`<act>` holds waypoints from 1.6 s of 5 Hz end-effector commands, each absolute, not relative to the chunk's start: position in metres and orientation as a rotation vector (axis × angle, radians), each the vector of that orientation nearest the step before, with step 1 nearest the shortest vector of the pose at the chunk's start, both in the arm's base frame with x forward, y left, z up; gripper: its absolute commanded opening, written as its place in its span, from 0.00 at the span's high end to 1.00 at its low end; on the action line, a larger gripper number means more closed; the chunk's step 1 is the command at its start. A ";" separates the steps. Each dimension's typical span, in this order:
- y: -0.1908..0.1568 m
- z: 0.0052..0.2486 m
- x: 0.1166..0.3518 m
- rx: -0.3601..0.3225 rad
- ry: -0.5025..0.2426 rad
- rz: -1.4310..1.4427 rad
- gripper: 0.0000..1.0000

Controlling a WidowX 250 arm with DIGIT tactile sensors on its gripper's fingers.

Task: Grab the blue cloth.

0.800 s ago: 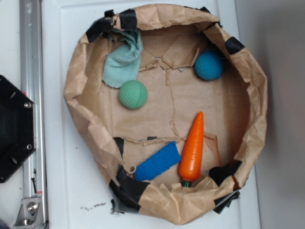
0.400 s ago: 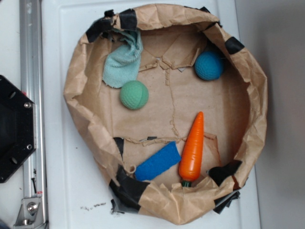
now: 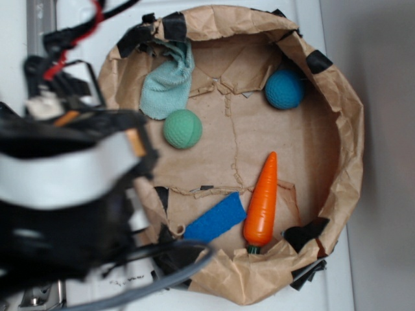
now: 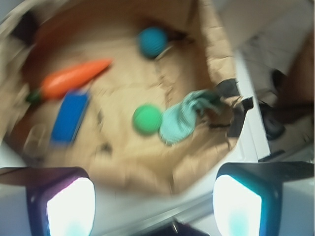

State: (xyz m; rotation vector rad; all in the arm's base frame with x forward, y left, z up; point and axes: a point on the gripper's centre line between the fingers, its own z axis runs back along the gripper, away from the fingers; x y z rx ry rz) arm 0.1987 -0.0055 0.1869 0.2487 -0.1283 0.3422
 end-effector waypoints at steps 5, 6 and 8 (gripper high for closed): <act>0.058 0.095 0.248 0.413 -0.208 0.915 0.00; 0.066 0.081 0.255 0.400 -0.276 0.914 0.00; 0.081 0.086 0.235 0.407 -0.324 0.883 0.00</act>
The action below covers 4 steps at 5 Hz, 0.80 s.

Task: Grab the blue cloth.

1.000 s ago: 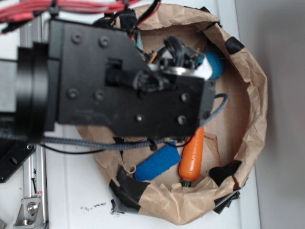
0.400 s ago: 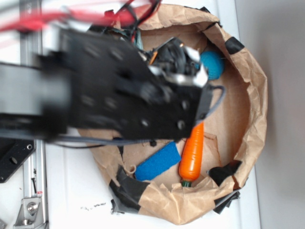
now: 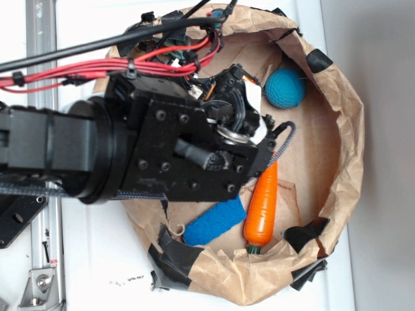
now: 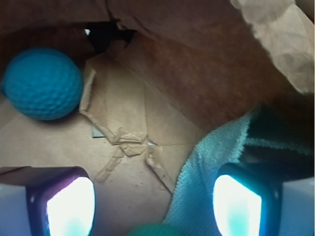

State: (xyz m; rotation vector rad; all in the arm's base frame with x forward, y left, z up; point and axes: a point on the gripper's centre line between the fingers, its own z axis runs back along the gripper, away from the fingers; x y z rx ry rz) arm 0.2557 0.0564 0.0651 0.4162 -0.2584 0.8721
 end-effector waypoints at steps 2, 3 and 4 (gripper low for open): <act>0.101 0.066 0.224 0.376 -0.325 0.844 0.00; 0.102 0.069 0.219 0.383 -0.323 0.818 0.00; 0.099 0.065 0.221 0.352 -0.331 0.777 0.00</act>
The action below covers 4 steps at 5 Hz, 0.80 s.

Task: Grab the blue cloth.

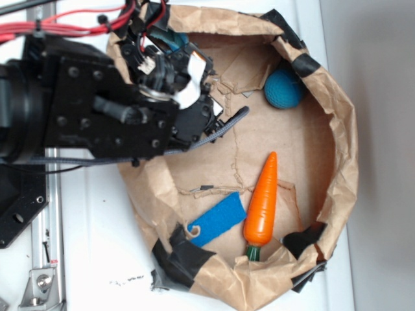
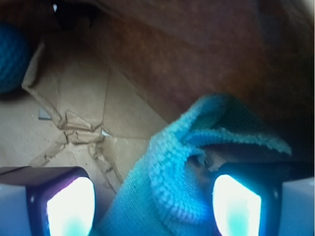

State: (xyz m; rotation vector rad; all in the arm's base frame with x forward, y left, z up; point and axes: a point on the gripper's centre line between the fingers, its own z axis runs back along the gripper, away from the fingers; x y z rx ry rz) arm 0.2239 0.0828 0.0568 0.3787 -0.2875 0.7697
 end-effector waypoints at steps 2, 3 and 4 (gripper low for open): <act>0.091 0.034 0.229 0.224 -0.250 0.478 0.00; 0.096 0.032 0.228 0.207 -0.259 0.457 1.00; 0.110 0.031 0.225 0.226 -0.238 0.480 1.00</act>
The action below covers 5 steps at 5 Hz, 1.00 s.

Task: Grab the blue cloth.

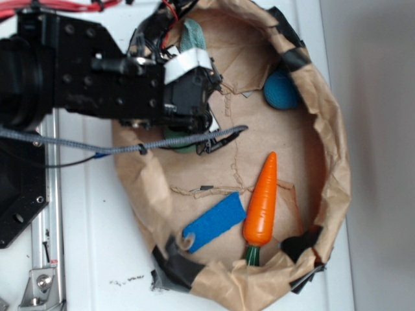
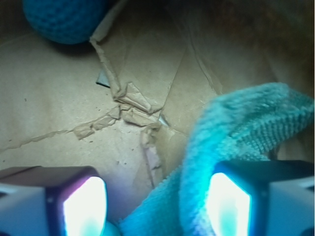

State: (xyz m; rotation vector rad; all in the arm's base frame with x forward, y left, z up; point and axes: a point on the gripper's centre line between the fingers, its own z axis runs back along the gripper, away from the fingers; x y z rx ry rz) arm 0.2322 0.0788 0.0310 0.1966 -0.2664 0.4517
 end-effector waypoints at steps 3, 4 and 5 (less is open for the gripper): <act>0.107 0.046 0.223 0.266 -0.284 0.468 1.00; 0.095 0.068 0.231 0.307 -0.336 0.434 1.00; 0.059 0.118 0.254 0.202 -0.393 0.407 1.00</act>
